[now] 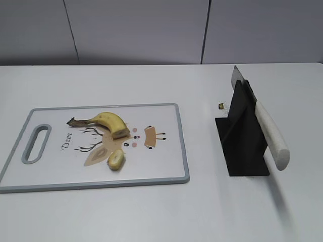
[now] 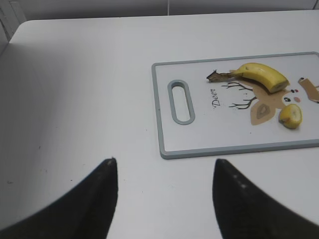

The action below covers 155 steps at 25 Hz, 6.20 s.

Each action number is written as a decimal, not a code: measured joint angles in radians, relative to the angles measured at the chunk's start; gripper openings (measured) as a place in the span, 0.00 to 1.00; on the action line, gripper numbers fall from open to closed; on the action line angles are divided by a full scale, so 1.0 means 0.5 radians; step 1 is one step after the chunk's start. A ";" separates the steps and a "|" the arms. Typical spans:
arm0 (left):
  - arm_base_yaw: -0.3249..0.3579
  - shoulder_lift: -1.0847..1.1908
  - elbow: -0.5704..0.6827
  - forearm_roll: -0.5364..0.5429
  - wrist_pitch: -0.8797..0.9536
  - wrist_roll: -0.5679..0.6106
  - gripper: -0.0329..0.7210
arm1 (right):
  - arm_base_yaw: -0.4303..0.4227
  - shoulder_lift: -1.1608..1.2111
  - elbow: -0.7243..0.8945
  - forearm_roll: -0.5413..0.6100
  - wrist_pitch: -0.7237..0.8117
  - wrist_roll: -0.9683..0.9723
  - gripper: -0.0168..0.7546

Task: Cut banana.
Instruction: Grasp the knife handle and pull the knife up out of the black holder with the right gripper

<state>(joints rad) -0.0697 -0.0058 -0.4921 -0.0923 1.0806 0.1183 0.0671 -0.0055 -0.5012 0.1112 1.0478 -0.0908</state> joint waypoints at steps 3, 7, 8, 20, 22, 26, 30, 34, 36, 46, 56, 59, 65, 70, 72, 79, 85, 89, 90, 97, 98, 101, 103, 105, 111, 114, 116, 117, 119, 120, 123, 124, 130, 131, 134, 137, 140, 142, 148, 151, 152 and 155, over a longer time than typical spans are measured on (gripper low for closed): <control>0.000 0.000 0.000 0.000 0.000 0.000 0.82 | 0.000 0.000 0.000 0.000 0.000 0.000 0.76; 0.000 0.000 0.000 0.000 0.000 0.000 0.82 | 0.000 0.000 0.000 0.000 0.000 0.000 0.76; 0.000 0.000 0.000 0.000 0.000 0.000 0.82 | 0.000 0.000 0.000 0.000 0.000 0.000 0.76; 0.000 0.000 0.000 0.000 0.000 0.000 0.82 | 0.000 0.000 0.000 0.000 0.000 0.001 0.76; 0.000 0.000 0.000 0.000 0.000 0.000 0.82 | 0.000 0.000 0.000 0.000 0.000 0.001 0.76; 0.000 0.000 0.000 0.000 0.000 0.000 0.82 | 0.000 0.000 0.000 0.000 0.000 0.001 0.76; 0.000 0.000 0.000 0.000 0.000 0.000 0.82 | 0.000 0.000 0.000 0.000 0.000 0.001 0.76; 0.000 0.000 0.000 0.000 0.000 0.000 0.82 | 0.000 0.000 0.000 0.000 0.000 0.001 0.76; 0.000 0.000 0.000 0.000 0.000 0.000 0.82 | 0.000 0.000 0.000 0.000 0.000 0.001 0.76; 0.000 0.000 0.000 0.000 0.000 0.000 0.82 | 0.000 0.390 -0.242 -0.013 0.063 0.017 0.76; 0.000 0.000 0.000 0.000 0.000 0.000 0.82 | 0.000 1.024 -0.585 -0.014 0.324 0.150 0.76; 0.000 0.000 0.000 0.000 0.000 0.000 0.82 | 0.017 1.160 -0.614 0.039 0.328 0.223 0.76; 0.000 0.000 0.000 0.000 0.000 0.000 0.82 | 0.227 1.393 -0.617 0.089 0.330 0.287 0.76; 0.000 0.000 0.000 0.000 0.000 0.000 0.82 | 0.535 1.598 -0.670 -0.109 0.337 0.469 0.76; 0.000 0.000 0.000 0.000 0.000 0.000 0.82 | 0.651 1.695 -0.735 -0.235 0.337 0.571 0.76; 0.000 0.000 0.000 0.000 0.000 0.000 0.82 | 0.908 2.081 -1.018 -0.317 0.335 0.714 0.76; 0.000 0.000 0.000 0.000 0.000 0.000 0.82 | 0.910 2.423 -1.174 -0.313 0.333 0.799 0.76; 0.000 0.000 0.000 0.002 0.000 0.000 0.82 | 0.903 2.621 -1.224 -0.264 0.306 0.827 0.76; 0.000 0.000 0.000 0.002 0.000 0.000 0.82 | 0.889 2.667 -1.230 -0.245 0.292 0.829 0.76; 0.000 0.000 0.000 0.002 0.000 0.000 0.82 | 0.732 2.933 -1.234 -0.192 0.227 0.826 0.76; 0.000 0.000 0.000 0.002 0.000 0.000 0.82 | 0.716 2.959 -1.234 -0.193 0.207 0.809 0.76; 0.000 0.000 0.000 0.002 0.000 0.000 0.82 | 0.682 3.017 -1.234 -0.188 0.155 0.771 0.76; 0.000 0.000 0.000 0.002 0.000 0.000 0.82 | 0.682 3.067 -1.234 -0.186 0.150 0.766 0.76; 0.000 0.000 0.000 0.002 0.000 0.000 0.82 | 0.682 3.123 -1.234 -0.184 0.145 0.754 0.76; 0.000 0.000 0.000 0.002 0.000 0.000 0.82 | 0.682 3.281 -1.234 -0.178 0.131 0.732 0.73; 0.000 0.000 0.000 0.002 0.000 0.000 0.82 | 0.682 3.331 -1.236 -0.178 0.123 0.726 0.65; 0.000 0.000 0.000 0.000 0.000 0.000 0.82 | 0.682 3.353 -1.236 -0.178 0.111 0.724 0.60; 0.000 0.000 0.000 0.000 0.000 0.000 0.82 | 0.682 3.361 -1.236 -0.178 0.105 0.724 0.58; 0.000 0.000 0.000 0.002 0.000 0.000 0.82 | 0.682 3.383 -1.236 -0.169 0.097 0.721 0.56; 0.000 0.000 0.000 0.002 0.000 0.000 0.82 | 0.682 3.397 -1.236 -0.158 0.097 0.721 0.55; 0.000 0.000 0.000 0.002 0.000 0.000 0.82 | 0.682 3.432 -1.236 -0.113 0.095 0.721 0.53; 0.000 0.000 0.000 0.002 0.000 0.000 0.82 | 0.682 3.433 -1.236 -0.104 0.093 0.721 0.52; 0.000 0.000 0.000 0.002 0.000 0.000 0.82 | 0.672 3.434 -1.236 -0.128 0.104 0.768 0.24; 0.000 0.000 0.000 0.002 0.000 0.000 0.82 | 0.668 3.434 -1.236 -0.128 0.106 0.790 0.24; 0.000 0.000 0.000 0.002 0.000 0.000 0.82 | 0.668 3.434 -1.238 -0.127 0.113 0.821 0.24; 0.000 0.000 0.000 0.002 0.000 0.000 0.82 | 0.668 3.431 -1.238 -0.127 0.117 0.825 0.24; 0.000 0.000 0.000 0.002 0.000 0.000 0.82 | 0.668 3.387 -1.238 -0.119 0.128 0.828 0.24; 0.000 0.000 0.000 0.002 0.000 0.000 0.82 | 0.668 3.349 -1.240 -0.107 0.143 0.828 0.24; 0.000 0.000 0.000 0.002 0.000 0.000 0.82 | 0.668 3.266 -1.327 -0.121 0.215 0.848 0.24; 0.000 0.000 0.000 0.002 0.000 0.000 0.82 | 0.668 3.228 -1.379 -0.171 0.230 0.873 0.24; 0.000 0.000 0.000 0.002 0.000 0.000 0.82 | 0.668 3.217 -1.400 -0.187 0.242 0.875 0.24; 0.000 0.000 0.000 0.002 0.000 0.000 0.82 | 0.668 3.193 -1.463 -0.222 0.287 0.879 0.24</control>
<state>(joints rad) -0.0697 -0.0058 -0.4921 -0.0912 1.0806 0.1183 0.4009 1.5911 -1.2329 0.0000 1.1914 0.3488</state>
